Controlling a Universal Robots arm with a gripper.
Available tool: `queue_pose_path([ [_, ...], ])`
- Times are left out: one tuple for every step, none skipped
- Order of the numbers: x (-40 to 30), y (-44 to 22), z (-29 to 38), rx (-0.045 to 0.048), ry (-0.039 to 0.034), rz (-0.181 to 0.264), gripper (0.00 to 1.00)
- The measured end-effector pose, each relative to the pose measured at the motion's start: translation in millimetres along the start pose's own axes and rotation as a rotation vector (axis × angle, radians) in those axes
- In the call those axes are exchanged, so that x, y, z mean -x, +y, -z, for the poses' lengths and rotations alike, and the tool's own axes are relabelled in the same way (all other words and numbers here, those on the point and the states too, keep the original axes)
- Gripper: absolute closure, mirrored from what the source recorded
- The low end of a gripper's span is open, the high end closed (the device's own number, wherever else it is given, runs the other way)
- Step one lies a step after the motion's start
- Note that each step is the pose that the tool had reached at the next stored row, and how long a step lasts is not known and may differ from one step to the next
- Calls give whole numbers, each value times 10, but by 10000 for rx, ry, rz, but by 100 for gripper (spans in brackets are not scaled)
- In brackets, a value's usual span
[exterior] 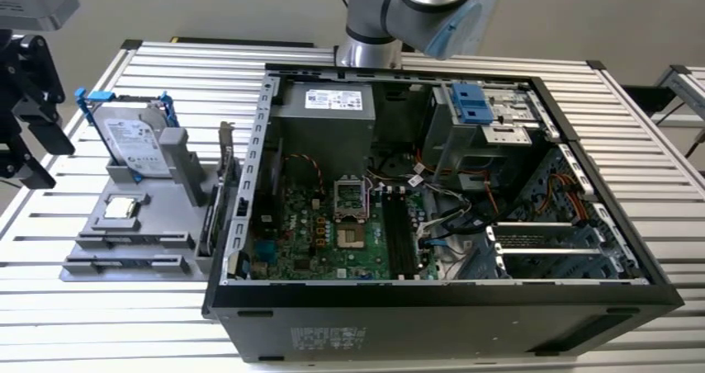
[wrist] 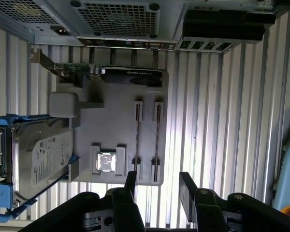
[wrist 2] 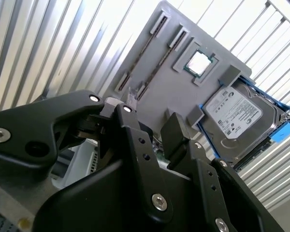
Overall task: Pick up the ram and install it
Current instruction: 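Pick up the ram and move it above insertion slot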
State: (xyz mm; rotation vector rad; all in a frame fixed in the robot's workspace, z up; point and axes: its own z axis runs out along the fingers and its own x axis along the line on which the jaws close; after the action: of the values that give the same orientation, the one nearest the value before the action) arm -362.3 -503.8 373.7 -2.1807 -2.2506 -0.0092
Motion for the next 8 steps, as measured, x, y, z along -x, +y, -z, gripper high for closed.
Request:
queue_pose_path([
  [0, 0, -7, -1, 1, 10, 0],
  [0, 0, -14, -2, 1, 20, 0],
  [0, 0, -20, -2, 1, 35, 0],
  [0, 0, -26, -3, 0, 53, 0],
  [0, 0, -32, -3, 0, 74, 0],
  [0, 0, -39, -3, 1, 94, 0],
  [0, 0, -45, -3, 1, 111, 0],
  [1, 0, -52, -4, 0, 128, 0],
])
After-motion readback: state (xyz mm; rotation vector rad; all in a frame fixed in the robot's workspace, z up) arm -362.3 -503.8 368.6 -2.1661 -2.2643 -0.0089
